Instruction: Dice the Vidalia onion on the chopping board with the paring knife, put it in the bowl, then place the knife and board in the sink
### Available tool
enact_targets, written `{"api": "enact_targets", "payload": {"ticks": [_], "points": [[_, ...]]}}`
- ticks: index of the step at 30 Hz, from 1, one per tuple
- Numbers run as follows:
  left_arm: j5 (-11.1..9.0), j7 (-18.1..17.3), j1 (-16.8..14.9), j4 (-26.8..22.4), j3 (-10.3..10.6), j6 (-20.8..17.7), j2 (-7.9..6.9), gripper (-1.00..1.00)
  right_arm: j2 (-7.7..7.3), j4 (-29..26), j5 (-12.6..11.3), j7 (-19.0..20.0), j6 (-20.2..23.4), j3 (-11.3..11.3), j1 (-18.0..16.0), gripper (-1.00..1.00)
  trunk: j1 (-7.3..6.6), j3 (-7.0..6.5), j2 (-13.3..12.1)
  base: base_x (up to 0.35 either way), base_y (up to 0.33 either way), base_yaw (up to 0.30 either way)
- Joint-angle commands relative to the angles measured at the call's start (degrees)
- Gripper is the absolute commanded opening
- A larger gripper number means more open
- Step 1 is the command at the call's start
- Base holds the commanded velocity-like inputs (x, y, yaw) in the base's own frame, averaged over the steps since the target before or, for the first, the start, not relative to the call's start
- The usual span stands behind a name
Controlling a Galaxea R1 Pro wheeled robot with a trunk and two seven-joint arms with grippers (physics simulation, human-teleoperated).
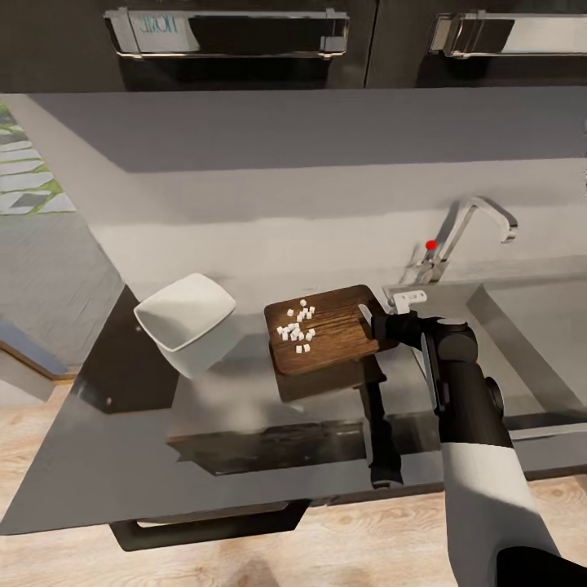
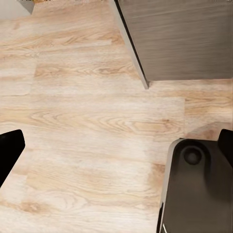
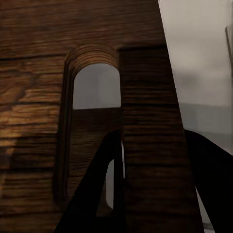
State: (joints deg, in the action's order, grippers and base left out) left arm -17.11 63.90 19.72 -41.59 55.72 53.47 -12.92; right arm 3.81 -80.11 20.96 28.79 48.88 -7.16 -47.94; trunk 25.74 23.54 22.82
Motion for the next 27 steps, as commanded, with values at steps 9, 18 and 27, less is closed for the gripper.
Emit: {"api": "enact_targets", "payload": {"ticks": [9, 18, 27], "points": [[-0.1, 0.4, 0.0, -0.2, 0.3, 0.0, -0.07, 1.0, 0.08, -0.1, 0.6, 0.6, 0.2, -0.1, -0.1, -1.0, 0.04, -0.73, 0.1, 0.0, 0.027, 0.0], [-0.1, 0.4, 0.0, -0.2, 0.3, 0.0, -0.09, 1.0, 0.12, -0.1, 0.6, 0.6, 0.2, -0.1, -0.1, -1.0, 0.04, -1.54, 0.1, 0.0, 0.179, 0.0], [-0.1, 0.4, 0.0, -0.2, 0.3, 0.0, -0.07, 1.0, 0.14, -0.1, 0.6, 0.6, 0.2, -0.1, -0.1, -1.0, 0.04, -2.35, 0.1, 0.0, 0.194, 0.0]]}}
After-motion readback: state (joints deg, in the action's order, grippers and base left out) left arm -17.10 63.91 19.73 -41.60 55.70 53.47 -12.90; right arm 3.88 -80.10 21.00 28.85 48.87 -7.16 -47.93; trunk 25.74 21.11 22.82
